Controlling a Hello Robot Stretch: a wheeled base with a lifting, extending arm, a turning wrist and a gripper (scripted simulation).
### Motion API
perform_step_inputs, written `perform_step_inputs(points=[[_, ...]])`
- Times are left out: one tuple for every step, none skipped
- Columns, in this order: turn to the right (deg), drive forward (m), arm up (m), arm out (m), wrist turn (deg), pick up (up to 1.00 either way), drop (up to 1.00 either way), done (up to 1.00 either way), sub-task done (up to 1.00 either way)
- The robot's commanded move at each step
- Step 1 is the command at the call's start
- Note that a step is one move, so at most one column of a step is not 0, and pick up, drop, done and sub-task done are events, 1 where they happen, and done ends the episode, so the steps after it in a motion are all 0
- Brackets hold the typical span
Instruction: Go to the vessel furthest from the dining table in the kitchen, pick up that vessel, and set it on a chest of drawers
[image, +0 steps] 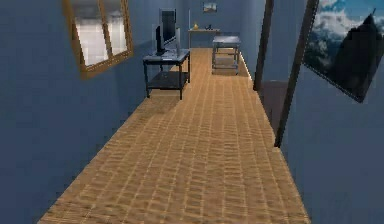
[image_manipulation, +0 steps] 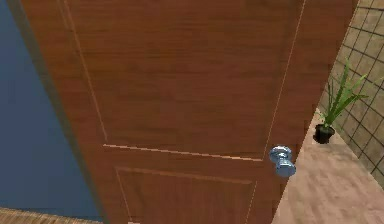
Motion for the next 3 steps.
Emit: perform_step_inputs(points=[[9.0, 0.00, 0.00, 0.00, 0.0, 0.00, 0.00, 0.00, 0.00], [0.0, 1.00, 0.00, 0.00, 0.0, 0.00, 0.00, 0.00, 0.00], [3.0, 0.00, 0.00, 0.00, 0.0, 0.00, 0.00, 0.00, 0.00]])
